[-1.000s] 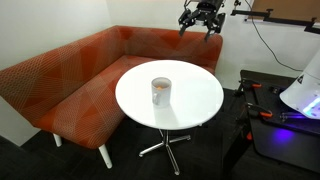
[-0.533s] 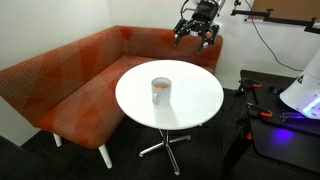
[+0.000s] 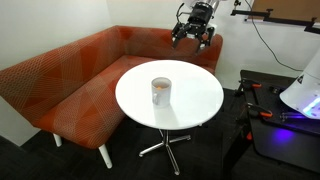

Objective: Put the orange marker from the white cup on the table

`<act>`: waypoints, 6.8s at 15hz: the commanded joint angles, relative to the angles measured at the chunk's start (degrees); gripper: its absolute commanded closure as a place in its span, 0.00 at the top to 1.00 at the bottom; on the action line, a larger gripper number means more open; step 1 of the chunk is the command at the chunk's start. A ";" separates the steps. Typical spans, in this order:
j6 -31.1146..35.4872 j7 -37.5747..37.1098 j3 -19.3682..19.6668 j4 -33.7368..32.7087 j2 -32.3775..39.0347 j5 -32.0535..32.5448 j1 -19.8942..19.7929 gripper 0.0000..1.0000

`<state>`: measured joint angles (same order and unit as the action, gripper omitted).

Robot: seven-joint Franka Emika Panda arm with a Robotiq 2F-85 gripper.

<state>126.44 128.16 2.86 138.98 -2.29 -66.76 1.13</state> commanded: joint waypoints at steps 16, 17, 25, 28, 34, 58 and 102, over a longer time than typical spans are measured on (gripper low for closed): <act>0.75 11.08 -1.14 -9.50 14.77 -3.68 -1.42 1.00; 0.93 11.31 -1.27 -9.79 15.35 -3.60 -1.32 0.99; 1.86 10.98 -2.39 -11.92 18.40 -2.93 -0.81 0.98; 1.24 10.92 -2.76 -12.78 19.20 -2.27 -0.81 0.98; 1.34 11.03 -3.18 -14.03 21.14 -1.70 -0.87 0.87; 4.24 10.18 -3.99 -20.29 28.68 -0.89 -0.49 0.59; 4.29 8.34 -5.12 -23.82 33.92 1.56 -0.56 0.08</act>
<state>129.49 137.90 -2.01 116.07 30.55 -66.47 0.48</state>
